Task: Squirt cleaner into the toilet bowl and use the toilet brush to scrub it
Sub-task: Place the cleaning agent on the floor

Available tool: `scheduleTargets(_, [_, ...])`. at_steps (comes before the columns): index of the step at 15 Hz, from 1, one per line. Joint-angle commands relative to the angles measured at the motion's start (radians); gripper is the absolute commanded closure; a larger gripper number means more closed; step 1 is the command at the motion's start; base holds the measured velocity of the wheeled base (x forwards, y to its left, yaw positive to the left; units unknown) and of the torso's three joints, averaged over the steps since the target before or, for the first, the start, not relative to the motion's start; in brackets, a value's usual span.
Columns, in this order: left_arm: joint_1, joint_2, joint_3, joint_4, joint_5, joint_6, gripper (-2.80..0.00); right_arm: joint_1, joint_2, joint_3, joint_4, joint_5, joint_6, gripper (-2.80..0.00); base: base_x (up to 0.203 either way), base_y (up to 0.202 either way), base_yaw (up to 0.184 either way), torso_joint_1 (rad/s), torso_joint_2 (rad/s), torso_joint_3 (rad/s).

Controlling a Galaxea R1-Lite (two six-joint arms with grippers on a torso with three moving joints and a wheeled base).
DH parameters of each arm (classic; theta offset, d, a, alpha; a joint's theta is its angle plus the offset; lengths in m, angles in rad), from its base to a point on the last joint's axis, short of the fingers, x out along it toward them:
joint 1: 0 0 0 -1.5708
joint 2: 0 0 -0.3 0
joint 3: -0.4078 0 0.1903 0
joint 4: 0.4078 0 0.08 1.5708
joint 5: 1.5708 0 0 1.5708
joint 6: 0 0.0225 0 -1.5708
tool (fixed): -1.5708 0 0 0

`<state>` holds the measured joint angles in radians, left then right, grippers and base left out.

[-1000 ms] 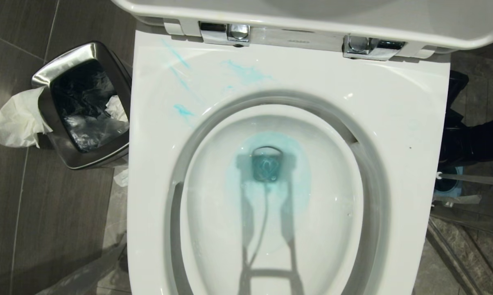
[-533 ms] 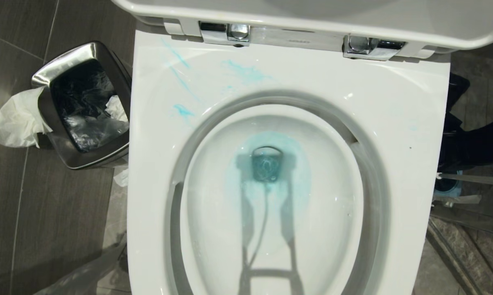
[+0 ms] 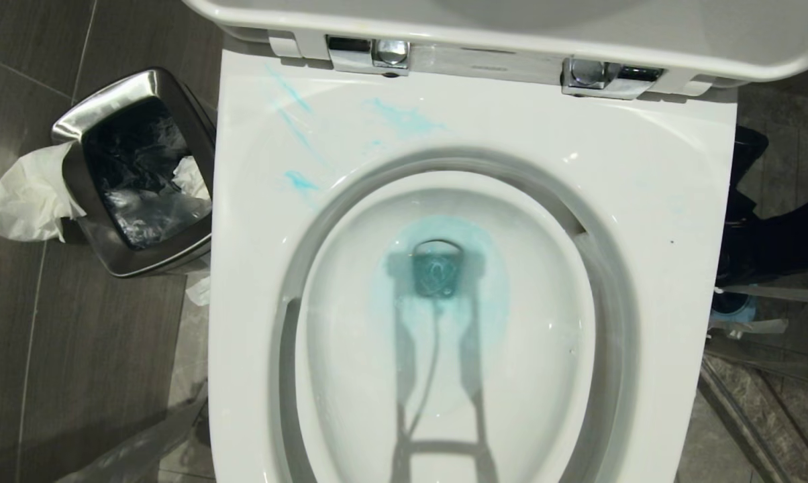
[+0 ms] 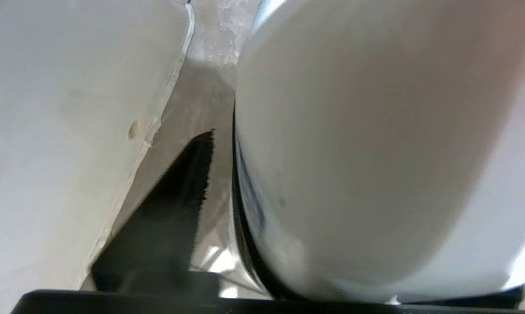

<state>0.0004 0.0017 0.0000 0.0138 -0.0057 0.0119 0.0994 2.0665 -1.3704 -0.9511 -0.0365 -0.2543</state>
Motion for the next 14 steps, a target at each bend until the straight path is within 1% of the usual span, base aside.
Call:
scheduleTargets(1, [-0.005, 0.000, 0.000, 0.000, 0.000, 0.000, 0.00, 0.000, -0.025, 0.034, -0.005, 0.000, -0.002, -2.80, 0.000, 0.000, 0.000, 0.000, 0.00, 0.000])
scheduleTargets(4, [-0.004, 0.000, 0.000, 0.000, 0.000, 0.000, 0.00, 0.000, -0.043, 0.052, -0.005, 0.000, -0.003, -2.80, 0.000, 0.000, 0.000, 0.000, 0.00, 0.000])
scheduleTargets(8, [-0.005, 0.000, 0.000, 0.000, 0.000, 0.000, 0.00, 0.000, -0.086, 0.123, -0.003, 0.000, -0.006, -2.80, 0.000, 0.000, 0.000, 0.000, 0.00, 0.000])
scheduleTargets(14, [-0.005, 0.000, 0.000, 0.000, 0.000, 0.006, 0.00, 0.000, -0.167, 0.340, -0.003, 0.002, -0.005, -2.80, 0.000, 0.000, 0.000, 0.000, 0.00, 0.000])
